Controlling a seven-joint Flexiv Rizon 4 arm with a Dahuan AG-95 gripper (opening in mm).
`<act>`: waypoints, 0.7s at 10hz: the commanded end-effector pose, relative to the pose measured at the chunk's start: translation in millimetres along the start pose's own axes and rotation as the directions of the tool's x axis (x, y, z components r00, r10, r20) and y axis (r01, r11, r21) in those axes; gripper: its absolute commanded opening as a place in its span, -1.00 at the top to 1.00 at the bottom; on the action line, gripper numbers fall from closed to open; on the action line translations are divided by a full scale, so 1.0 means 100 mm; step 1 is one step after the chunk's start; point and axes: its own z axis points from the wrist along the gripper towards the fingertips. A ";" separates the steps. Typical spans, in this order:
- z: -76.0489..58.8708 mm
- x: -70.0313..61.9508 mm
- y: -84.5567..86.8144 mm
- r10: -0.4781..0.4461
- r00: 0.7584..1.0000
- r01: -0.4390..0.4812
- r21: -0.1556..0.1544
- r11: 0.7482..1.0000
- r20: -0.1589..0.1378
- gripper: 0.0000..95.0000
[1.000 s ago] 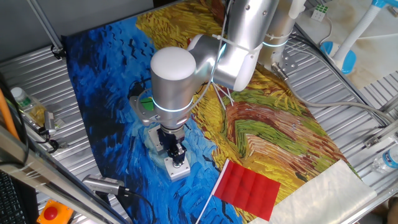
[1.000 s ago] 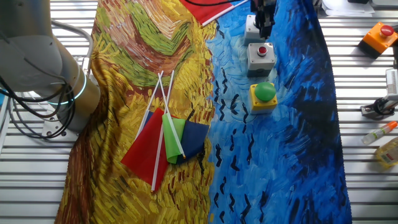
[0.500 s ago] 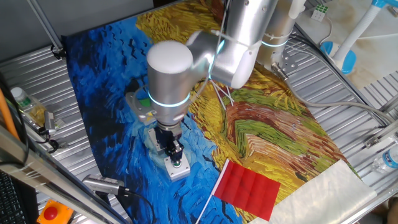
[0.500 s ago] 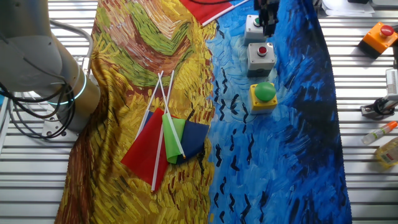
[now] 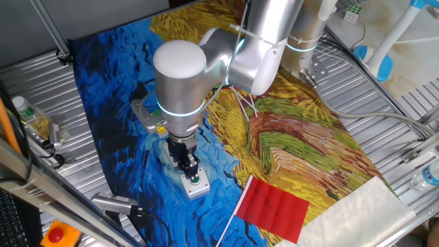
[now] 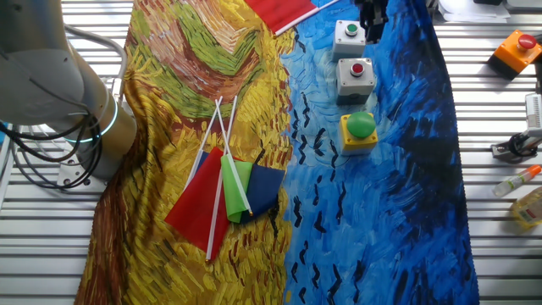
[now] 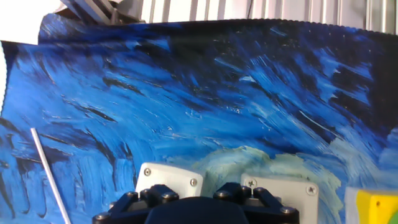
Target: Press three buttons from left to right in sequence
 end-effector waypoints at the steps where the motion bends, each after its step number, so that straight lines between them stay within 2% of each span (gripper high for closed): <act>1: -0.07 -0.03 0.01 0.008 1.000 -0.008 -0.001 1.000 -0.008 0.20; 3: -0.17 -0.05 0.02 0.034 0.999 -0.034 0.001 0.999 -0.021 1.00; 7: -0.25 -0.06 0.02 0.027 0.998 -0.027 -0.011 1.000 -0.055 1.00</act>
